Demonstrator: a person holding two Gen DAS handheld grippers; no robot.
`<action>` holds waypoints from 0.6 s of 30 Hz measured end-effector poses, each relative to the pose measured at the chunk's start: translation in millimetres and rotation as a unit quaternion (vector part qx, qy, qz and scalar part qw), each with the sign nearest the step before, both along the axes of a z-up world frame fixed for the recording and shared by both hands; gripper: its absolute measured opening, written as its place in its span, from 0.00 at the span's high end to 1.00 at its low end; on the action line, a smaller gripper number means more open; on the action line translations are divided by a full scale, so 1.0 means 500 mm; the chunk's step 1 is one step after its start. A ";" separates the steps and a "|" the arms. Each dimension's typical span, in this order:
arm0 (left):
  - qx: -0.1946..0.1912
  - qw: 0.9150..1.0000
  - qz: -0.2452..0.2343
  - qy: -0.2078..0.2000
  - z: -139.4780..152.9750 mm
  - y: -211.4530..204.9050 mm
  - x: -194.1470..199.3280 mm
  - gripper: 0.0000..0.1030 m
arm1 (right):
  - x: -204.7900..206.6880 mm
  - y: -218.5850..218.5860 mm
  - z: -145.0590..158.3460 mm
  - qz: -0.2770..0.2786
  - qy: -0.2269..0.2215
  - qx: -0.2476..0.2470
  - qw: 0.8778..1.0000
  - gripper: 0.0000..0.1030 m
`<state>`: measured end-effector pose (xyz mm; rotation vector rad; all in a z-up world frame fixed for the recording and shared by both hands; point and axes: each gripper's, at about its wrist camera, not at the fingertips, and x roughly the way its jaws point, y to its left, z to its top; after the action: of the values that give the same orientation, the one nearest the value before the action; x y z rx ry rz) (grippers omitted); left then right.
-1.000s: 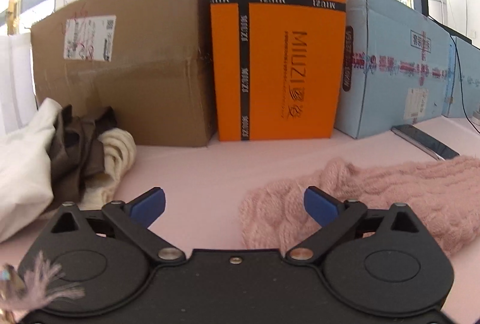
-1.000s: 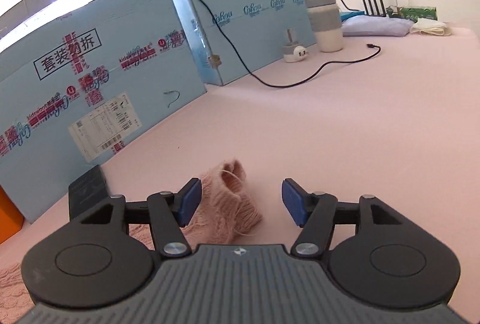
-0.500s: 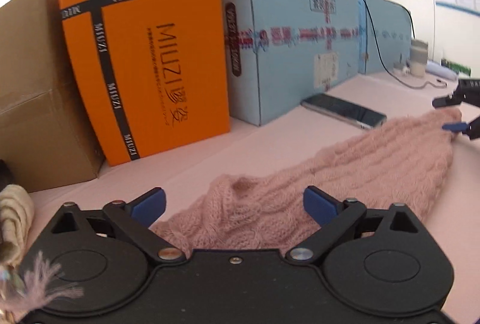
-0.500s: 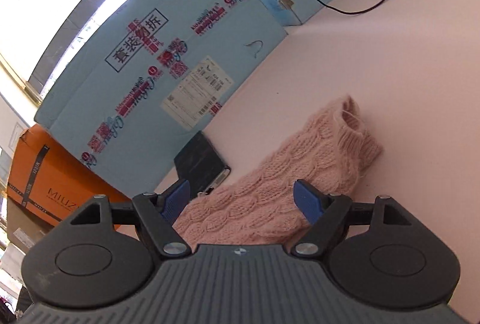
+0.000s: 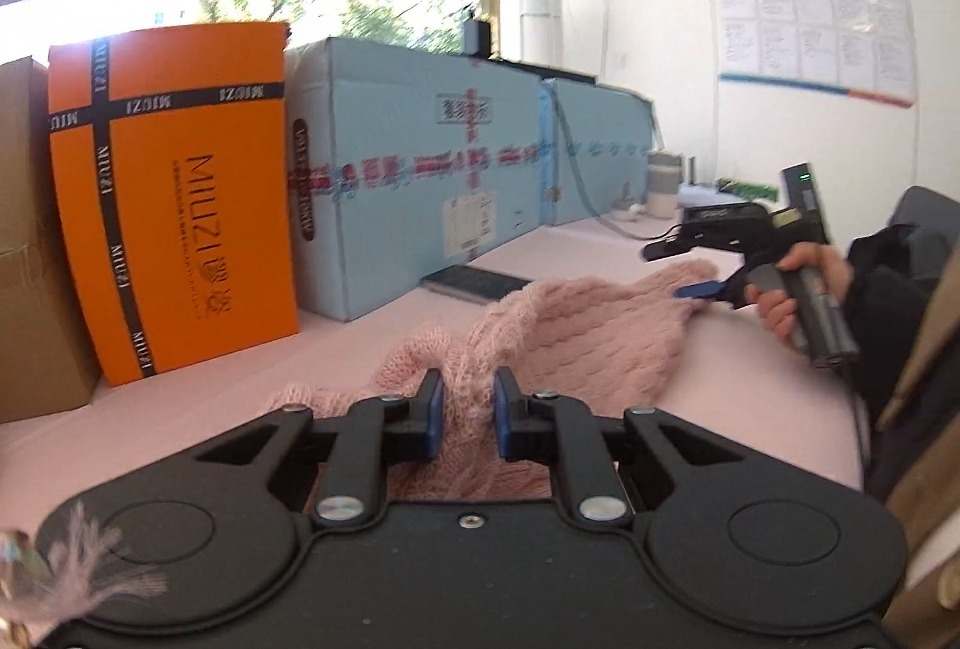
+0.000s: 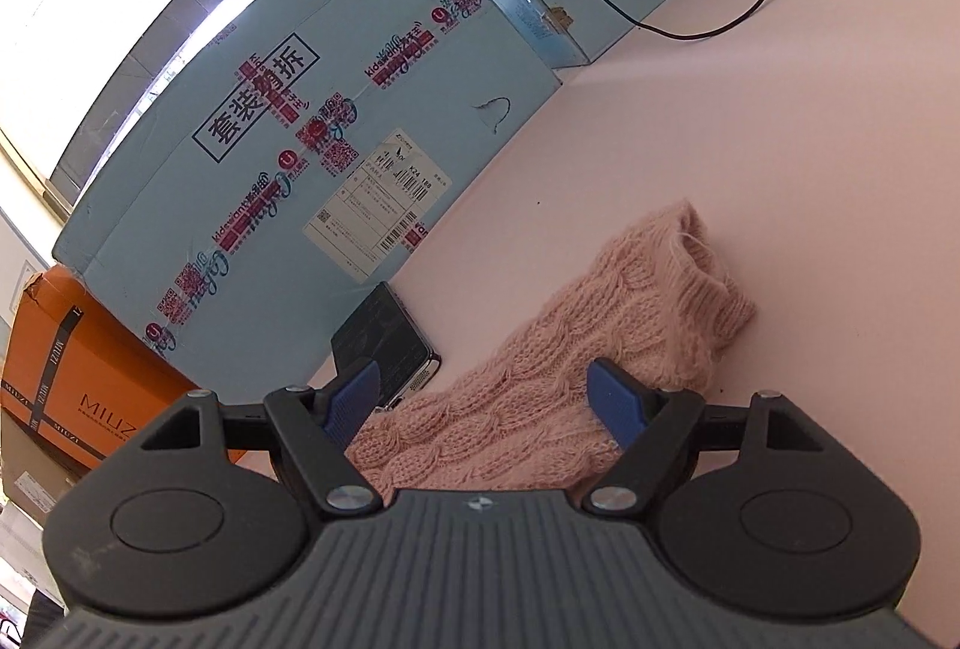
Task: Fold clothes
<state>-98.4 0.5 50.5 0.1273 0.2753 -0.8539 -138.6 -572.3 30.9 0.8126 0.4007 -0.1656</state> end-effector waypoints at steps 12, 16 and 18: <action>-0.004 0.999 -0.045 -0.014 -0.004 0.033 -0.097 0.83 | -0.020 0.015 0.029 -0.064 0.030 -0.044 0.997 0.58; -0.016 0.999 -0.042 -0.031 0.008 0.047 -0.086 0.83 | -0.032 0.023 0.045 -0.059 0.021 -0.088 0.994 0.89; -0.019 0.998 -0.046 -0.032 0.009 0.053 -0.085 0.83 | -0.044 0.023 0.052 -0.058 0.008 -0.091 0.994 0.94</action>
<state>-140.8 26.8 54.9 0.1330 0.1943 -0.9436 -160.6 -560.8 57.0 0.6545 0.3475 -0.3133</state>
